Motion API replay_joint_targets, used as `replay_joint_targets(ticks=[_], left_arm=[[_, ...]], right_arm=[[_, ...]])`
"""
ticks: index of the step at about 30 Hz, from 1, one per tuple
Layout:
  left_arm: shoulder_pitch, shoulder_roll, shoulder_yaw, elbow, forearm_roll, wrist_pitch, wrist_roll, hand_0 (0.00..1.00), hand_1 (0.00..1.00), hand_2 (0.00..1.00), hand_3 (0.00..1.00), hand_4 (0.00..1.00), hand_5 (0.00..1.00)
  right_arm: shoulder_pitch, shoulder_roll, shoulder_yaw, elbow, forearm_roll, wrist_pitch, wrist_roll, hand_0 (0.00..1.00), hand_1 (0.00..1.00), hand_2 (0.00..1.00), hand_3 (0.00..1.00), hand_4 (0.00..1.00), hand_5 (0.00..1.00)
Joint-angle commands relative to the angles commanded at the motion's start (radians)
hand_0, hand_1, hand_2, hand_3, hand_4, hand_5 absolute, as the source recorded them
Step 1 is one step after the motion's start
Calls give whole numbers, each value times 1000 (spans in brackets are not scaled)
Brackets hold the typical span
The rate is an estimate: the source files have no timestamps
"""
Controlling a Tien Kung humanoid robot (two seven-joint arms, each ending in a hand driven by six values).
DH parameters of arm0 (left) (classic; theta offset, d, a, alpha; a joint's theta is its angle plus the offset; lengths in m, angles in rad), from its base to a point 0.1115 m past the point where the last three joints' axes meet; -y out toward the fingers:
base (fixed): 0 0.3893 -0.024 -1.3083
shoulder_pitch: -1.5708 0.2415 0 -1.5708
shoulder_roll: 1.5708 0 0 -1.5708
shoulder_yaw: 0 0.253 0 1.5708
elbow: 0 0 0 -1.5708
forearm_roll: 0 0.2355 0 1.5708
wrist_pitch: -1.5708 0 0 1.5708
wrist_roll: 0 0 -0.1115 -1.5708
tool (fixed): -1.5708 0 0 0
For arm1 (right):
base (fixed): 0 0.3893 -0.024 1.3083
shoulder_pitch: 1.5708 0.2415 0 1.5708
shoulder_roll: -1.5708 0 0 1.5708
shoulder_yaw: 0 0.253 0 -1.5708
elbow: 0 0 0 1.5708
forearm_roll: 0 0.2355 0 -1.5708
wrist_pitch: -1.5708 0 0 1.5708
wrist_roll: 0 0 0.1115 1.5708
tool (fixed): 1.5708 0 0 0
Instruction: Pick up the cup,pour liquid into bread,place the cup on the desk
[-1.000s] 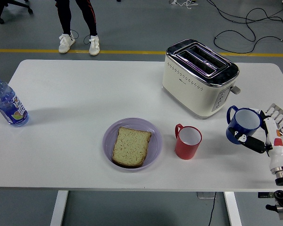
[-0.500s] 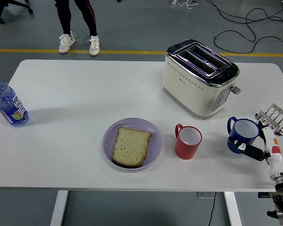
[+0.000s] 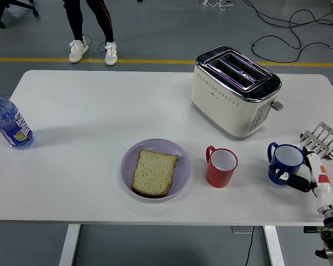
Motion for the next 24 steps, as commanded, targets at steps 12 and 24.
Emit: replay_joint_targets(ticks=[12, 24], left_arm=[[5, 0, 11, 0, -5, 0, -1, 656, 689, 705, 592, 315, 876], [5, 0, 11, 0, 0, -3, -1, 656, 689, 706, 592, 316, 876]], right_arm=[[8, 4, -1, -18, -41, -18, -12, 537, 498, 603, 694, 864, 69], [5, 2, 9, -18, -81, -36, -29, 550, 515, 681, 813, 904, 2]])
